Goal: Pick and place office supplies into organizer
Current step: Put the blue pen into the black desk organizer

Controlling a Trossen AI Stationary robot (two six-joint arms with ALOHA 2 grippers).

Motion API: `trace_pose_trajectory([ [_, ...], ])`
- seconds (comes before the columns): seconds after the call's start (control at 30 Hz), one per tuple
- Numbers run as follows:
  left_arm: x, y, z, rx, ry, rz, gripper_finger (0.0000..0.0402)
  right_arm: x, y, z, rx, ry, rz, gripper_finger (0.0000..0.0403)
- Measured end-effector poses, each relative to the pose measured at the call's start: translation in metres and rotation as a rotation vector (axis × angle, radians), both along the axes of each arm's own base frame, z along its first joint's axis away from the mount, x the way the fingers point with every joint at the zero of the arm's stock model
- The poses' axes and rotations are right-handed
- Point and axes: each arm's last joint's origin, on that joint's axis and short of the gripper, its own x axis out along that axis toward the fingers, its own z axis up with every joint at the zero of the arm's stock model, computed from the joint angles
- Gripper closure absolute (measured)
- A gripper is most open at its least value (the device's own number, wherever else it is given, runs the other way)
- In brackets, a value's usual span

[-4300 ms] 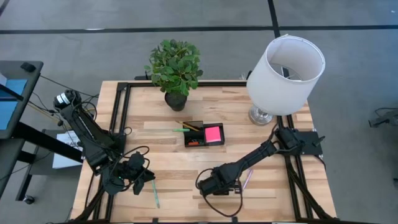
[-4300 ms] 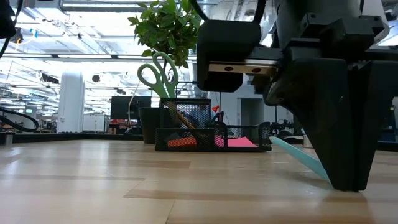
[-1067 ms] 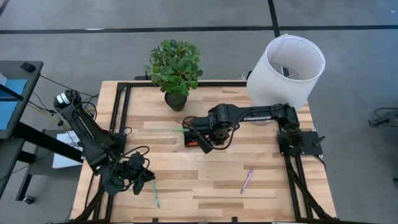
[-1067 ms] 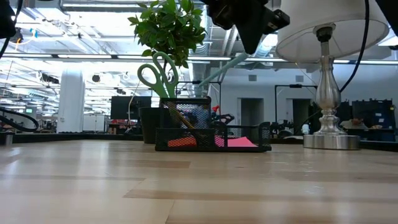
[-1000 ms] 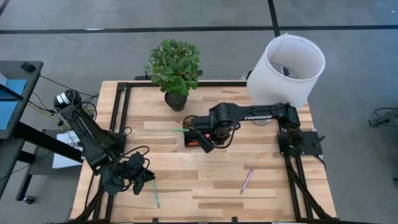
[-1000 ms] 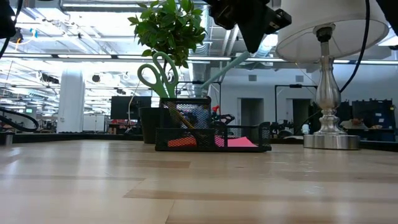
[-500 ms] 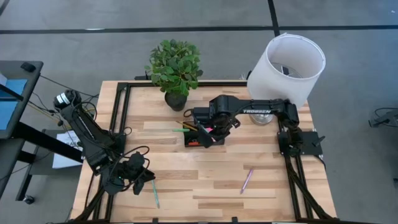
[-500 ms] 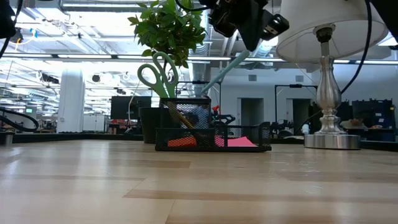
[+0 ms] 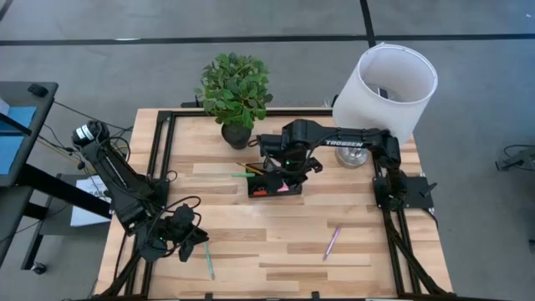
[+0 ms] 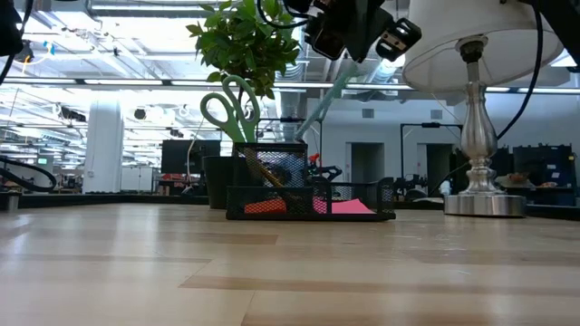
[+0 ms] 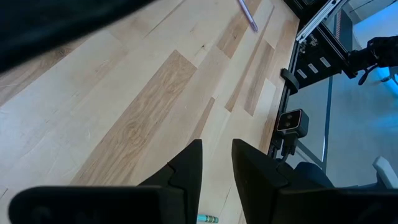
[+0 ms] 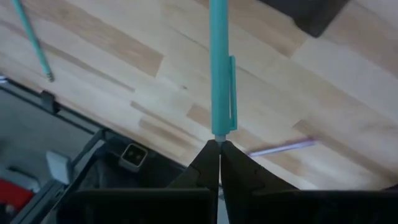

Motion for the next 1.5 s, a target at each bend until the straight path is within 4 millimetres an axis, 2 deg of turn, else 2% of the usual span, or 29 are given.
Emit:
trace_pose_trajectory([
  [0.17, 0.0, 0.0, 0.0, 0.0, 0.0, 0.0, 0.0322, 0.006, 0.0, 0.001, 0.02, -0.058, -0.007, 0.0403],
  [0.4, 0.0, 0.0, 0.0, 0.0, 0.0, 0.0, 0.0322, 0.006, 0.0, 0.001, 0.059, -0.019, -0.081, 0.0403],
  [0.67, 0.0, 0.0, 0.0, 0.0, 0.0, 0.0, 0.0322, 0.012, -0.012, 0.002, 0.071, -0.082, -0.132, 0.0403],
  [0.9, 0.0, 0.0, 0.0, 0.0, 0.0, 0.0, 0.0322, 0.012, -0.016, 0.002, 0.139, -0.001, -0.273, 0.0403],
  [1.03, 0.0, 0.0, 0.0, 0.0, 0.0, 0.0, 0.0322, 0.015, -0.015, 0.0, 0.161, -0.009, -0.289, 0.0403],
  [1.3, 0.0, 0.0, 0.0, -0.001, 0.0, 0.0, 0.0322, 0.037, -0.018, -0.03, 0.281, 0.038, -0.315, 0.0403],
  [1.5, 0.0, 0.0, 0.0, 0.002, 0.003, -0.001, 0.0322, 0.037, -0.024, -0.027, 0.287, 0.009, -0.328, 0.0403],
])
